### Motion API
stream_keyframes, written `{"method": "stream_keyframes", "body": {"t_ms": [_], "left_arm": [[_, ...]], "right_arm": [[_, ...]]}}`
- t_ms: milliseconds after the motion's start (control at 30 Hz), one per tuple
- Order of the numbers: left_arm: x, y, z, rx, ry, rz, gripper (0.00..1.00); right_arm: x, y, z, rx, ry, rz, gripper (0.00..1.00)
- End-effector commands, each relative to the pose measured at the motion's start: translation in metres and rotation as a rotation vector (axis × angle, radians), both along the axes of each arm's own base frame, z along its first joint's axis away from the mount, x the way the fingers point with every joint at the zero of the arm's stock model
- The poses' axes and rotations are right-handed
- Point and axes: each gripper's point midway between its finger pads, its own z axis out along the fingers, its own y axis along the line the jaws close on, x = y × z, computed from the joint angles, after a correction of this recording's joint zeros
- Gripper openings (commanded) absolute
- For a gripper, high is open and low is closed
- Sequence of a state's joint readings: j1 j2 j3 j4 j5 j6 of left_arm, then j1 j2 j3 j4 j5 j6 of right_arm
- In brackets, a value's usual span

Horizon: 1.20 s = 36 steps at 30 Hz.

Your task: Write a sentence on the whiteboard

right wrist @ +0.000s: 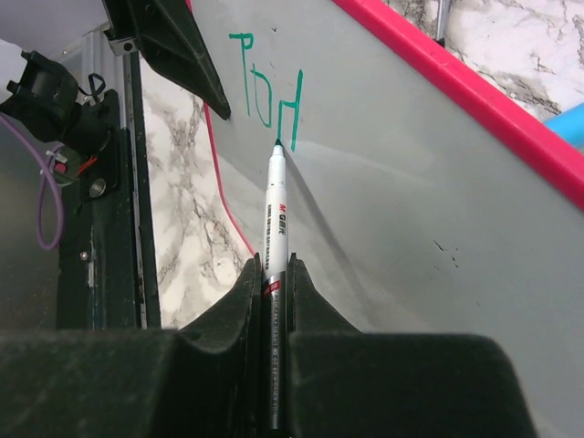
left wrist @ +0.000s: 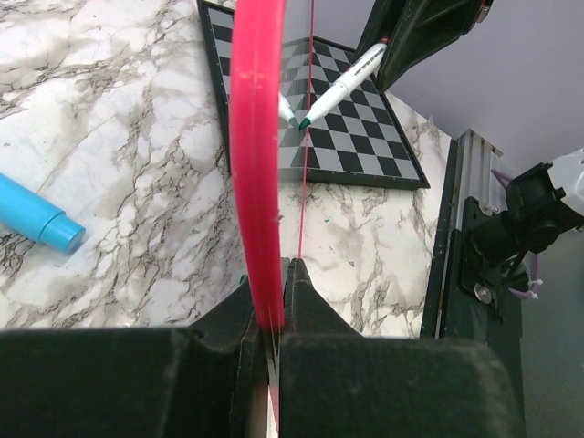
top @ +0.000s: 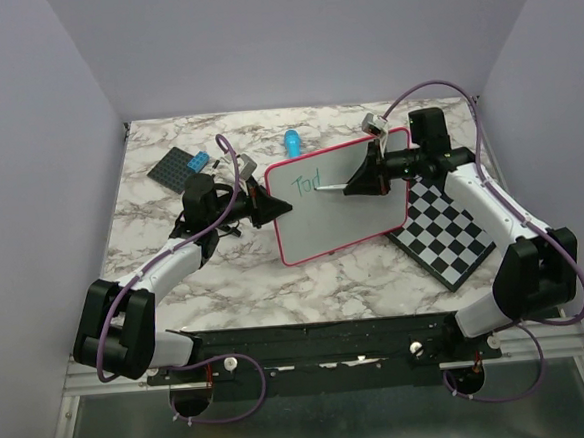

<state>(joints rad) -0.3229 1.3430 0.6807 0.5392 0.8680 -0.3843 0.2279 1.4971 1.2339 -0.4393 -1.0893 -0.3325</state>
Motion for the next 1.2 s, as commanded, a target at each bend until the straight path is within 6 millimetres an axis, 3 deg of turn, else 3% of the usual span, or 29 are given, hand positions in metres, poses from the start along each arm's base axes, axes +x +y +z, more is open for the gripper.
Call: {"method": "stream_keyframes", "body": {"t_ms": [0, 567, 1167], "left_arm": [[0.010, 0.006, -0.017, 0.082, -0.042, 0.038, 0.00], [0.010, 0.006, -0.018, 0.084, -0.041, 0.040, 0.00], [0.010, 0.006, -0.018, 0.084, -0.042, 0.036, 0.00]], "right_arm": [[0.004, -0.005, 0.011, -0.013, -0.064, -0.023, 0.01], [0.019, -0.009, 0.030, -0.003, -0.096, -0.049, 0.00], [0.007, -0.015, -0.001, -0.038, -0.041, -0.045, 0.00]]}}
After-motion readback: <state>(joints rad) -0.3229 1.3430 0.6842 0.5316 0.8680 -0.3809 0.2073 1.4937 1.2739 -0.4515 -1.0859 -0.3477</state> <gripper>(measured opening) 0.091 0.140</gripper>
